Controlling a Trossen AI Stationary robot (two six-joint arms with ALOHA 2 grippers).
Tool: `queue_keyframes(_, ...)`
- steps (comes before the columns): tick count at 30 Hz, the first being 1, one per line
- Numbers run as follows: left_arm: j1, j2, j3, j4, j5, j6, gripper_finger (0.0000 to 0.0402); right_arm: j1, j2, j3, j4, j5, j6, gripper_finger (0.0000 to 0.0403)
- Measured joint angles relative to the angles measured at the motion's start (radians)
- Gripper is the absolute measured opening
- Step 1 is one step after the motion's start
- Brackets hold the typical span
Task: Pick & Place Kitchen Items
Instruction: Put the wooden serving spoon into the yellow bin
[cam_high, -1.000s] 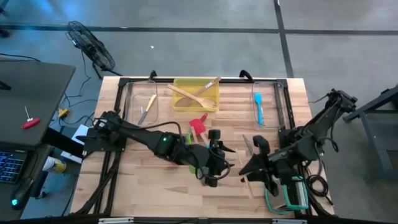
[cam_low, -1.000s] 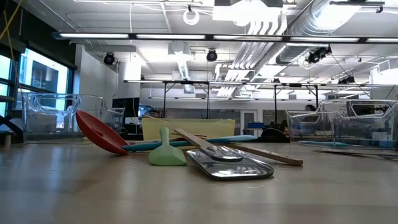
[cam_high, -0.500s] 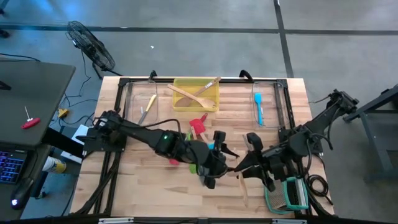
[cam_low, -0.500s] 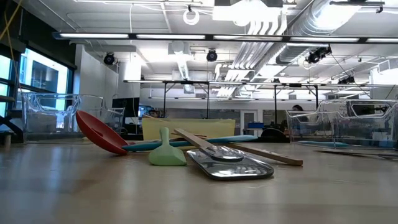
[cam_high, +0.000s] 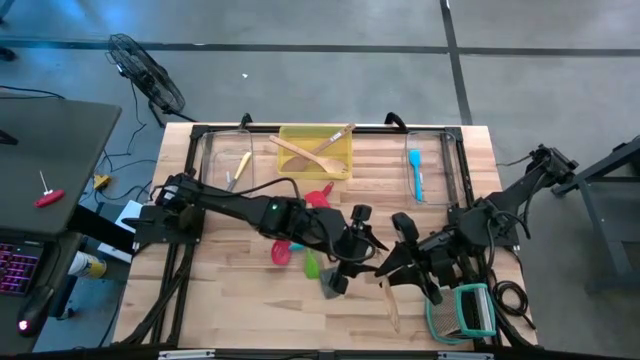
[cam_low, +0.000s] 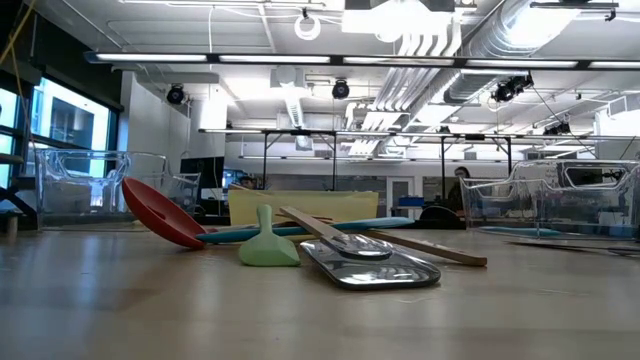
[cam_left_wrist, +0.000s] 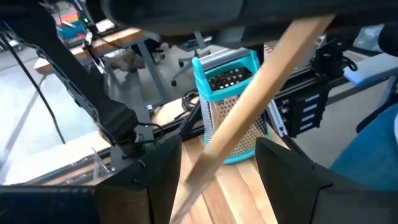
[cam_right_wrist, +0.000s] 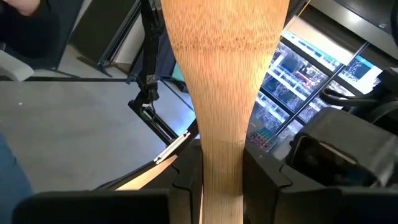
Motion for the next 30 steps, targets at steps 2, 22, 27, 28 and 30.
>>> queue_keyframes(2, 0.006, 0.007, 0.0, 0.015, -0.001, 0.014, 0.02, 0.0, 0.0, 0.0, -0.005, -0.003, 0.0, 0.0072)
queue_keyframes(22, 0.046, 0.01, -0.001, -0.019, 0.111, 0.073, 0.0021, 0.002, -0.009, 0.001, -0.032, -0.001, 0.024, 0.0065)
queue_keyframes(27, 0.046, 0.011, -0.001, 0.037, 0.083, 0.045, 0.002, -0.001, -0.019, 0.002, -0.033, 0.069, 0.074, 0.0118)
queue_keyframes(28, 0.048, 0.011, 0.0, 0.041, 0.079, 0.045, 0.002, -0.001, -0.018, 0.002, -0.036, 0.097, 0.089, 0.0131)
queue_keyframes(30, 0.049, 0.01, 0.0, 0.048, 0.077, 0.045, 0.002, 0.0, -0.016, 0.001, -0.05, 0.139, 0.097, 0.0157)
